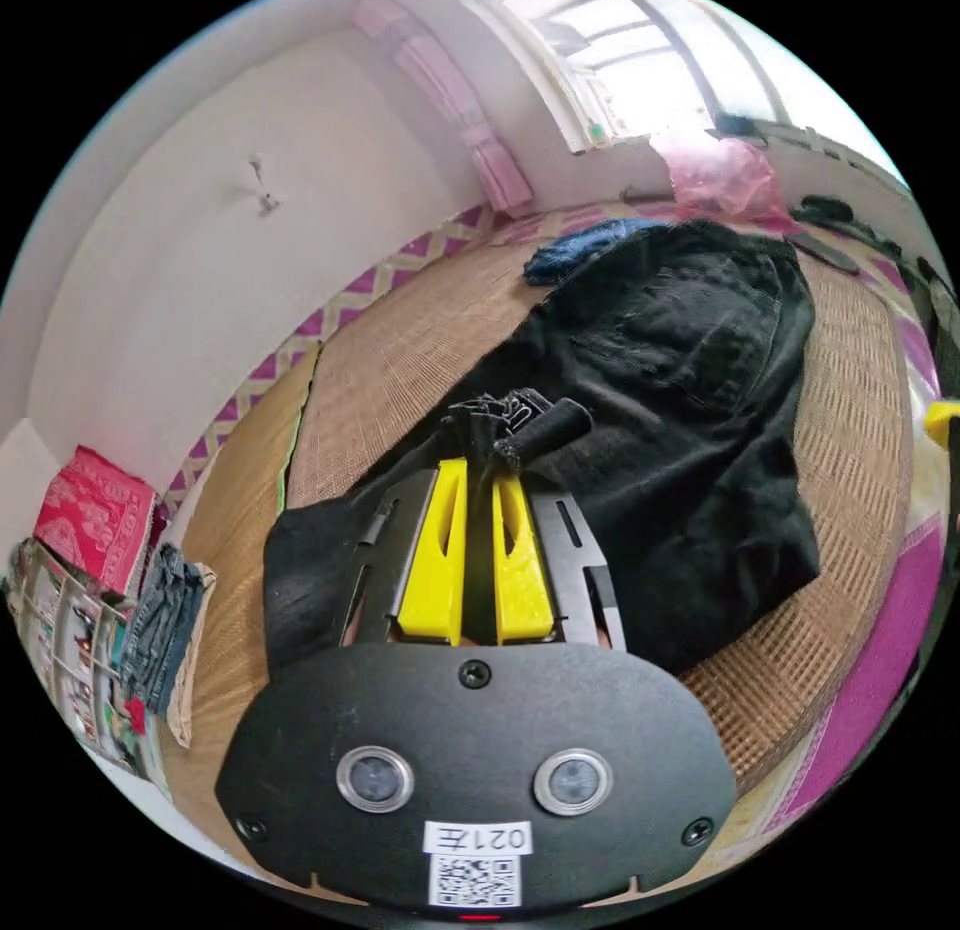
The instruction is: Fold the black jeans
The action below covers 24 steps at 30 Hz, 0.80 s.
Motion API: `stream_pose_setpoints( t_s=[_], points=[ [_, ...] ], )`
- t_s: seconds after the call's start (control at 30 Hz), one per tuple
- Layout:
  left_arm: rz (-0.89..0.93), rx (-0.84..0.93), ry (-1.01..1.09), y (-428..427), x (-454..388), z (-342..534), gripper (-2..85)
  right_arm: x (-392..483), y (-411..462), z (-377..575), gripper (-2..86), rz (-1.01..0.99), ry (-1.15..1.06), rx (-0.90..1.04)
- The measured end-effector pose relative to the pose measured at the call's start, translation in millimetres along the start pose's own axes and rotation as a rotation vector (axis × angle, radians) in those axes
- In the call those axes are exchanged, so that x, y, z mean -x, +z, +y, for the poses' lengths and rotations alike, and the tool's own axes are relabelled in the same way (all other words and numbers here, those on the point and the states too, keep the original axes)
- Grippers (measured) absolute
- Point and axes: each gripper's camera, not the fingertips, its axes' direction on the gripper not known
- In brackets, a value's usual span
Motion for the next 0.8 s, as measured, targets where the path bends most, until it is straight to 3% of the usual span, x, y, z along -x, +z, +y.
stream_pose_setpoints(
  t_s=[0.07, 0.13, 0.17, 0.23, 0.37, 0.47, 0.67, 0.8],
  points=[
    [0.025, -0.039, -0.030, -7, 9, -13, 4.0, 0, -2, 1, 0.1, 0.008, 0.003, 0.000],
    [0.105, 0.041, 0.027, 13, 1, -22, 4.1, -4, -1, -1, 1.0, 0.004, 0.012, 0.004],
    [0.172, 0.184, 0.131, 45, -17, -22, 4.3, -6, 0, -3, 1.4, 0.008, 0.021, 0.008],
    [0.154, 0.188, 0.197, 54, -24, -21, 4.5, -14, 0, -12, 5.3, 0.003, 0.079, -0.002],
    [0.368, 0.185, 0.016, 55, 28, -36, 6.5, -35, -10, -34, 7.8, -0.005, 0.252, -0.096],
    [0.446, 0.252, 0.042, 76, 43, -29, 7.4, -63, -16, -52, 9.2, 0.028, 0.473, -0.183],
    [0.453, -0.038, 0.080, 54, 68, -6, 9.6, -101, 1, -92, 12.4, -0.029, 0.717, -0.267],
    [0.572, 0.015, 0.119, 80, 77, -2, 12.5, -101, 18, -113, 11.8, -0.055, 0.794, -0.296]
  ],
)
